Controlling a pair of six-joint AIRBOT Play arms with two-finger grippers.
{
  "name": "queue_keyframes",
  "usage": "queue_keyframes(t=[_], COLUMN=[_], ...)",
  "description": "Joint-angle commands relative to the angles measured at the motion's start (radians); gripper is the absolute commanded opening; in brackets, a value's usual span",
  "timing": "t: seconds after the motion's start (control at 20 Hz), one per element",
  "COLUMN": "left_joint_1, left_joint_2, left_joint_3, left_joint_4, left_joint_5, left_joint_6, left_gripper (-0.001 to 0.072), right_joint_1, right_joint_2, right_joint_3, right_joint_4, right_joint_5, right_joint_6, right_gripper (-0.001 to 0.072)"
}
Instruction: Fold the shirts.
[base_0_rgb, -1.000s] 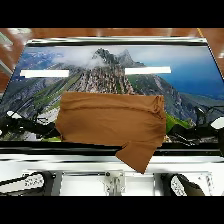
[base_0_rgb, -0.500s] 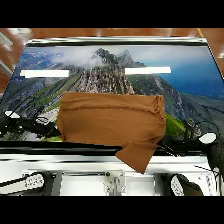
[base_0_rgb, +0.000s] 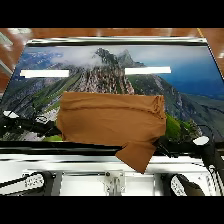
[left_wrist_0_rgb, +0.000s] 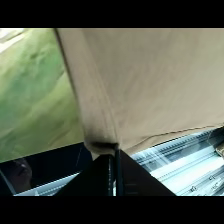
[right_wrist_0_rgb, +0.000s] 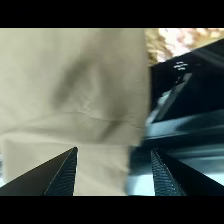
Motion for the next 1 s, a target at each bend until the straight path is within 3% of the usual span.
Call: queue_keyframes(t=[0.0,0.05,0.1,0.15,0.2,0.4,0.55,0.7,0.95], left_joint_1=[0.001,0.001,0.002,0.002,0.002,0.001,0.001,-0.008,-0.109], left_joint_2=[0.001,0.001,0.001,0.001,0.001,0.018,0.032,0.032,0.014], left_joint_3=[0.001,0.001,0.001,0.001,0.004,0.083,0.185,0.267,0.367], left_joint_4=[-0.009,-0.011,-0.016,-0.019,-0.019,-0.024,-0.059,-0.097,-0.15], left_joint_5=[0.0,0.0,0.0,0.0,0.001,0.014,0.006,0.031,0.221], left_joint_6=[0.002,0.002,0.002,0.002,0.003,0.016,0.037,0.03,0.008], left_gripper=[0.0042,0.0042,0.0042,0.0042,0.0042,0.0041,0.0041,0.0041,0.0041], right_joint_1=[0.055,0.103,0.146,0.182,0.198,0.199,0.199,0.202,0.262], right_joint_2=[-0.066,-0.082,-0.09,-0.09,-0.09,-0.055,-0.023,-0.042,-0.196], right_joint_3=[-0.009,-0.009,-0.009,-0.008,0.003,0.148,0.294,0.402,0.557], right_joint_4=[0.02,0.037,0.048,0.048,0.046,0.045,0.048,0.08,0.134], right_joint_5=[-0.089,-0.124,-0.156,-0.184,-0.178,-0.023,-0.026,-0.1,-0.273], right_joint_6=[-0.022,-0.021,-0.018,-0.003,-0.001,-0.036,-0.021,0.0,0.0], right_gripper=[0.0592,0.0574,0.0422,0.0227,0.0096,0.0073,0.0073,0.0073,0.0073])
